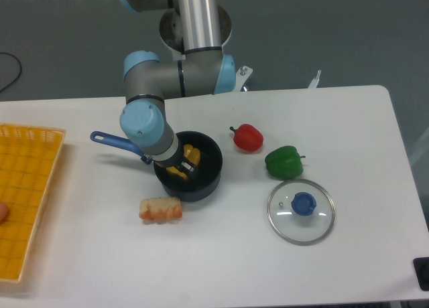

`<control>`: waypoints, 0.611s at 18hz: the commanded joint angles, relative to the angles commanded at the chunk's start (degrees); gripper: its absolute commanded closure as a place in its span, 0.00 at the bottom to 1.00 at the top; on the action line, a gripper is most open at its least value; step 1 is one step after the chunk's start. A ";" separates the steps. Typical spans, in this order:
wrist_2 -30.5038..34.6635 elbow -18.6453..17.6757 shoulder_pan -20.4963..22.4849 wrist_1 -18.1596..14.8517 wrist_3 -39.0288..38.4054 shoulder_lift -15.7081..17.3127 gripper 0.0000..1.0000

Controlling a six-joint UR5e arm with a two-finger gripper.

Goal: Place the yellow pepper in the pot
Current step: 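Open the gripper to release the pepper inside the saucepan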

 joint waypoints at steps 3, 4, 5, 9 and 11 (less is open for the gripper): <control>-0.09 0.00 0.00 0.00 -0.09 -0.26 0.39; 0.00 0.00 -0.17 0.09 -0.09 -0.52 0.39; 0.00 0.09 -0.18 0.09 -0.17 -0.53 0.39; 0.09 0.00 -0.18 0.09 -0.35 -0.53 0.35; 0.17 0.00 -0.26 0.09 -0.35 -0.61 0.35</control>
